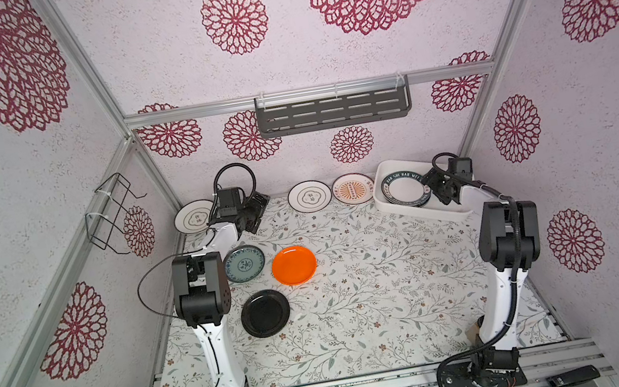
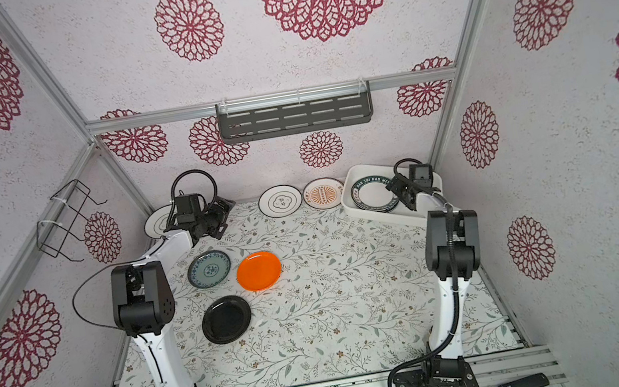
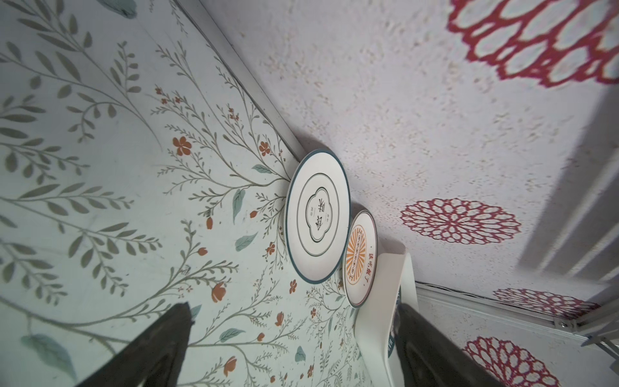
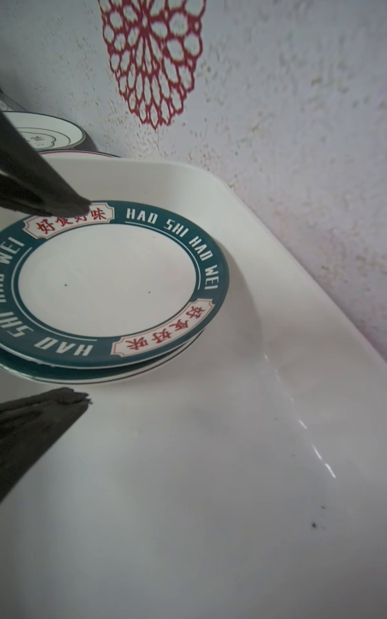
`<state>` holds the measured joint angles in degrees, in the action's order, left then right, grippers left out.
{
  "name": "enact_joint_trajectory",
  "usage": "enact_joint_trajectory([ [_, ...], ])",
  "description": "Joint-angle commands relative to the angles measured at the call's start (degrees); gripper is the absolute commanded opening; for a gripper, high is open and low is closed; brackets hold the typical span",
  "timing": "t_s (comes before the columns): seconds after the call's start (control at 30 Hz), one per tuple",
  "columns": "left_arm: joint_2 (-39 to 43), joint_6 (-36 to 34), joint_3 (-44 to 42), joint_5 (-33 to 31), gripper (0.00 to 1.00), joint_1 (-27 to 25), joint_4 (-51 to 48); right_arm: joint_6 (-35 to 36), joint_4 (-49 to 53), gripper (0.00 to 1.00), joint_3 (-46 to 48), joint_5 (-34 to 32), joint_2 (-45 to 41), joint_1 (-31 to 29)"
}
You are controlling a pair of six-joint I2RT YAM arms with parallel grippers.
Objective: Place the plates into the plastic bin on the countertop
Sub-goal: 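Open the right gripper and press the plate flat in the bin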
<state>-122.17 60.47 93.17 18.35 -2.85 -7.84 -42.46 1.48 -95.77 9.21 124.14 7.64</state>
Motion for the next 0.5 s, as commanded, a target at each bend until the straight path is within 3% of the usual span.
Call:
enact_joint_trajectory([
  [0.0,4.6,-0.6,-1.8,-4.3,0.97,0.4,-0.7,2.0,-0.9,0.88,0.4,0.1,-5.4,-0.8],
  [0.2,7.6,-1.0,-5.3,-7.2,0.97,2.0,-1.6,2.7,-2.4,0.99,1.2,1.8,-8.1,-2.6],
  [0.47,11.5,1.6,-10.0,-12.7,0.97,5.4,-2.3,-0.4,-6.5,0.99,0.5,6.8,-8.7,-6.1],
])
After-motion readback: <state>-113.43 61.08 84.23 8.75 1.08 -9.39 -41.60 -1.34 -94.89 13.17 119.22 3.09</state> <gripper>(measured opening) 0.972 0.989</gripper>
